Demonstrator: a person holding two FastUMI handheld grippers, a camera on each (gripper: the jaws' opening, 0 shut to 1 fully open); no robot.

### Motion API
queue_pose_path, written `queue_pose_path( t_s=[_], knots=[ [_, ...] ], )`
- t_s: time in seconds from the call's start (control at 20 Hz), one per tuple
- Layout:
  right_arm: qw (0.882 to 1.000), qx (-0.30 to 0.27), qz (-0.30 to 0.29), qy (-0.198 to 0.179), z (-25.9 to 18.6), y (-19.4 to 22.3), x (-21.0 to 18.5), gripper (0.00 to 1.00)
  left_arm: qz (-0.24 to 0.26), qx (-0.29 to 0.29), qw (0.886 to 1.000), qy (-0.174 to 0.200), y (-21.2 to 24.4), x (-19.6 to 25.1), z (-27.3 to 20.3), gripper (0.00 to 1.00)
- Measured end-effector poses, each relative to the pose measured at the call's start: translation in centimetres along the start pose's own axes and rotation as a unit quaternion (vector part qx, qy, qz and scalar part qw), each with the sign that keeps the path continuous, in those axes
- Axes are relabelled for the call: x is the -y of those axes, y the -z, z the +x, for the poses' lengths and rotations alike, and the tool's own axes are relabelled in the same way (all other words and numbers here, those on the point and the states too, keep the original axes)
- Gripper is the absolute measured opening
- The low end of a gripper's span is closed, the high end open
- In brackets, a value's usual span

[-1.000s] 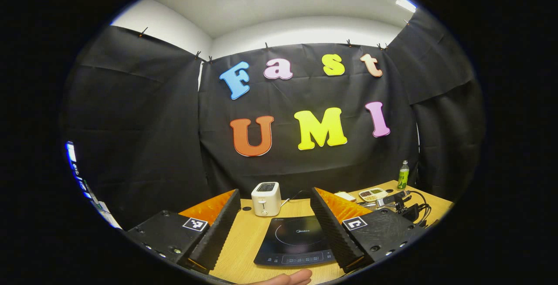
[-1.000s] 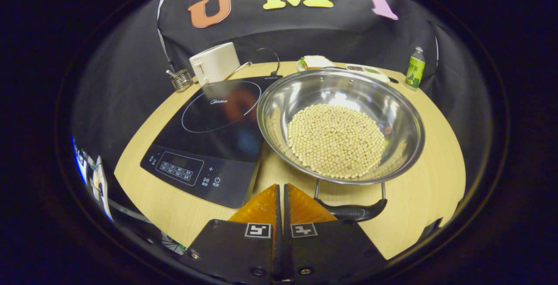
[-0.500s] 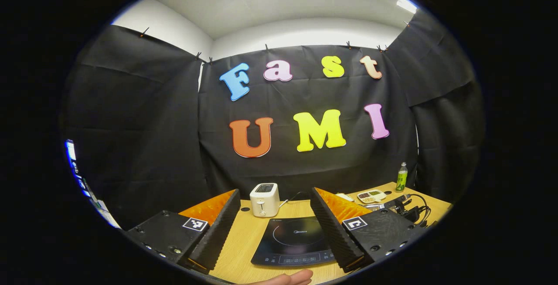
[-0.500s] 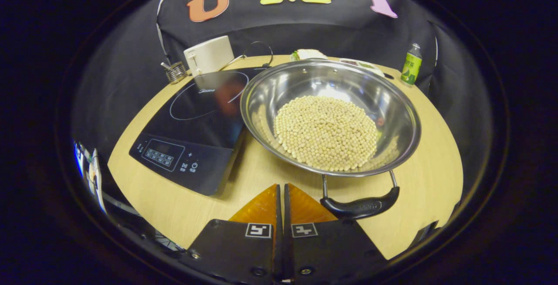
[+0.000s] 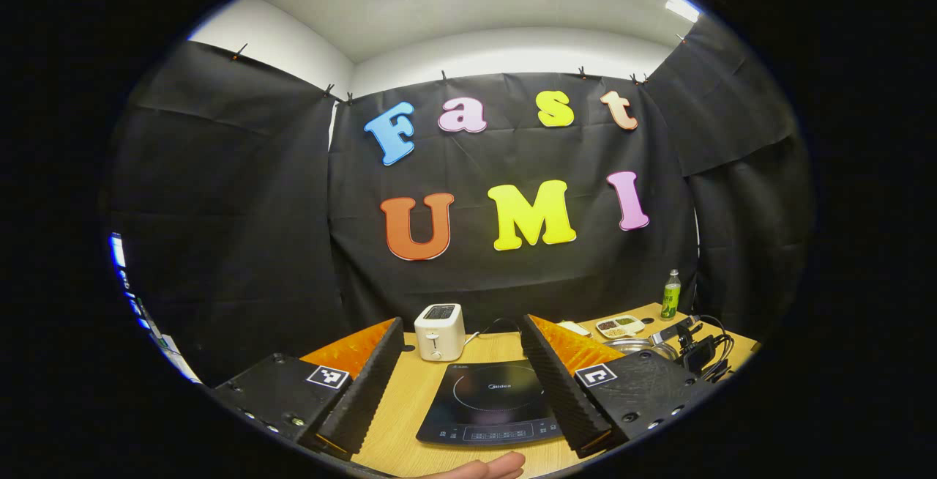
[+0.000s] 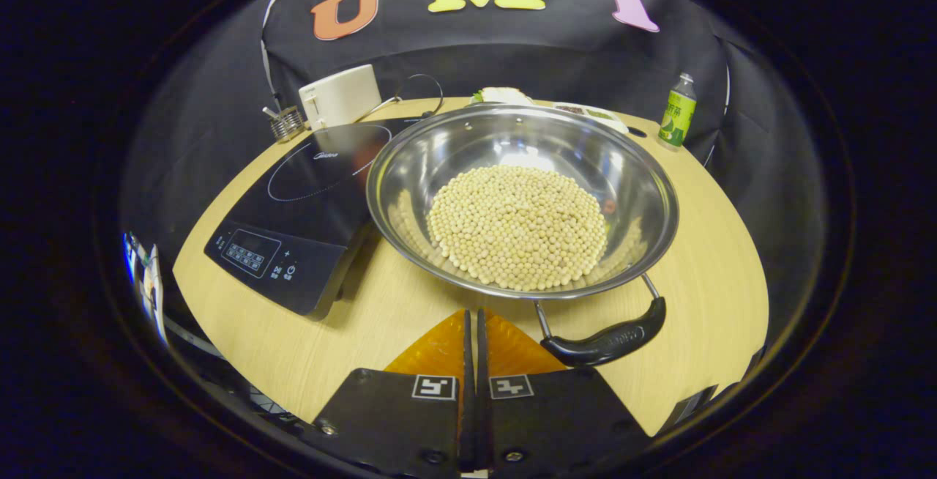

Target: First push the handle of the pot to place it horizontally, then grasp the pot with both hands and set it on the induction cooktop.

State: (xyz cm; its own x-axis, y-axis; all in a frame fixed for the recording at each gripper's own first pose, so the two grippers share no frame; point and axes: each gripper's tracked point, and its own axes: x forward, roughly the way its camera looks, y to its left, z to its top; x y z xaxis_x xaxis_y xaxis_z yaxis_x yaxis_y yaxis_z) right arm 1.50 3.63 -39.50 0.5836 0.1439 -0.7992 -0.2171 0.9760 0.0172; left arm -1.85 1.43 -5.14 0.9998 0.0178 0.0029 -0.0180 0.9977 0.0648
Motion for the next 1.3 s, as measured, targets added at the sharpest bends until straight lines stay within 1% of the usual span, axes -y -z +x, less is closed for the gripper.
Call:
queue_pose_path(
  t_s=[0.1,0.25,0.3,0.35,0.45,0.5,0.6,0.85,1.1,1.15,1.2,1.25,1.3],
  knots=[
    [1.000,0.004,0.002,0.004,0.0,-0.3,1.4,0.00,0.001,-0.004,1.000,-0.002,0.4,0.0,0.0,0.96],
    [1.000,0.009,0.009,-0.001,0.2,-0.7,3.3,0.00,0.003,-0.008,1.000,-0.008,0.8,0.0,0.2,0.96],
    [1.000,0.009,0.011,-0.005,0.2,-0.8,3.9,0.04,0.006,-0.011,1.000,-0.011,1.2,0.0,0.4,0.96],
    [1.000,0.009,0.015,-0.003,0.3,-0.9,4.7,0.01,0.008,-0.017,1.000,-0.012,1.6,0.0,0.6,0.96],
    [1.000,0.009,0.014,0.000,0.6,-1.1,6.3,0.00,0.004,-0.026,1.000,-0.002,2.3,0.8,0.8,0.96],
    [1.000,0.008,0.013,0.002,0.6,-1.2,7.0,0.04,-0.001,-0.030,1.000,0.000,2.6,1.0,1.0,0.96],
    [1.000,0.009,0.007,0.008,0.9,-1.5,8.7,0.04,-0.008,-0.038,0.999,0.007,3.1,1.7,1.5,0.96],
    [1.000,0.012,0.006,0.016,1.2,-2.7,12.3,0.04,-0.018,-0.045,0.999,0.012,3.4,3.0,2.6,0.96],
    [0.998,0.028,-0.015,0.045,2.2,-4.2,16.1,0.04,-0.028,-0.051,0.998,0.016,3.8,4.1,4.3,0.96],
    [0.998,0.029,-0.015,0.045,2.5,-4.5,16.3,0.04,-0.029,-0.052,0.998,0.018,3.9,4.4,4.6,0.96],
    [0.998,0.030,-0.017,0.044,2.8,-4.7,16.5,0.01,-0.032,-0.053,0.998,0.020,4.1,4.6,4.9,0.96],
    [0.998,0.032,-0.018,0.046,3.0,-5.0,16.9,0.04,-0.036,-0.054,0.998,0.021,4.2,4.8,5.2,0.96],
    [0.998,0.033,-0.019,0.047,3.2,-5.3,17.1,0.04,-0.040,-0.054,0.997,0.021,4.3,4.9,5.5,0.96]
  ],
)
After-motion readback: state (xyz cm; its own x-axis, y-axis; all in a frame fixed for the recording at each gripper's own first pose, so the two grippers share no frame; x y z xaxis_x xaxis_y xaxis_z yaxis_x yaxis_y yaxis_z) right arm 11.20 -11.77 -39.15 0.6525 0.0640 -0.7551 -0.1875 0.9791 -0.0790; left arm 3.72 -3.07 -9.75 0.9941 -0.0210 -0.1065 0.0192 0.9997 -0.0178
